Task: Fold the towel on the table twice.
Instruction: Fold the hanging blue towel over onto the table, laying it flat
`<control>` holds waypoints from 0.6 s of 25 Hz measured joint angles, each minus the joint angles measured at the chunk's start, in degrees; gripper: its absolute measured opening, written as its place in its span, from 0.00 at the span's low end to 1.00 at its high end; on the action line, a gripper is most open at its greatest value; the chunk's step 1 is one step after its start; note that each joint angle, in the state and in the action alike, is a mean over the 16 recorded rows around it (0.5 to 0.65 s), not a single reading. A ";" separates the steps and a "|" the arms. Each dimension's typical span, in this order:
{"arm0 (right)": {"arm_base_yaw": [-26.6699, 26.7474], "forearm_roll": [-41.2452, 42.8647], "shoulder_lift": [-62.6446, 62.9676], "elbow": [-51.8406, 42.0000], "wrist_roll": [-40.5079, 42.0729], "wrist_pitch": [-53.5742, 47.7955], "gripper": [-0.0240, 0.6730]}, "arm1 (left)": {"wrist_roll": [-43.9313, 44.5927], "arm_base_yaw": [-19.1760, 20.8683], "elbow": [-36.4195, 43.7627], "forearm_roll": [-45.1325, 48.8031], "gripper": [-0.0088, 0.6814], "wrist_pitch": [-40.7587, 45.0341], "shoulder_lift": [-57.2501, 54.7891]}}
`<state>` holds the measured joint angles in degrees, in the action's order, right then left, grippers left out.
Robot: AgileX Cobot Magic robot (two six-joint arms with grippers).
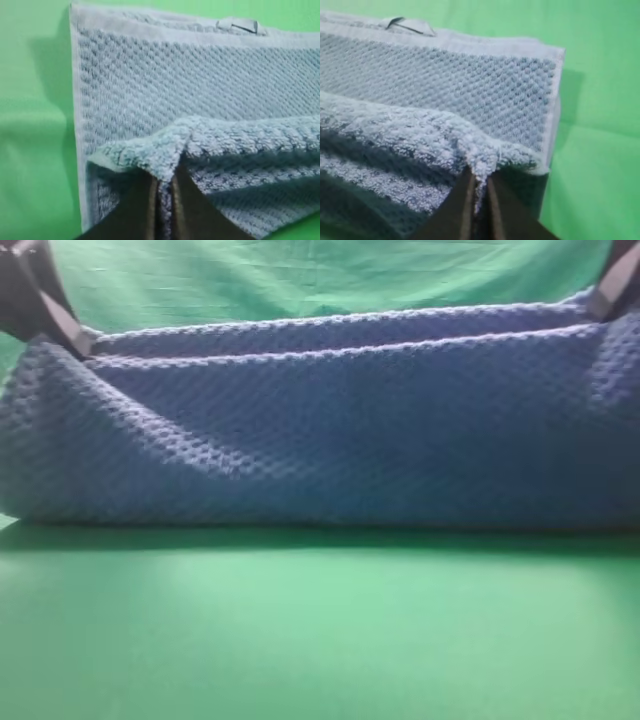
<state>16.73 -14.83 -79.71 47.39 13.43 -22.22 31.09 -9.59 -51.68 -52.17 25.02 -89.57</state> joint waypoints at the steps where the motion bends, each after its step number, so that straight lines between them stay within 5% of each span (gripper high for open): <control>1: -0.02 0.11 -1.74 1.30 0.25 0.76 0.03 | 0.02 0.00 -1.58 0.02 0.01 -0.23 -1.66; 15: -0.25 0.68 -21.68 14.24 3.32 9.62 0.03 | 1.28 0.00 -17.84 0.26 0.01 -1.61 -20.68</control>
<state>16.48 -14.15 -101.38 61.63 16.75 -12.60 32.37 -9.59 -69.52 -51.91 23.40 -110.25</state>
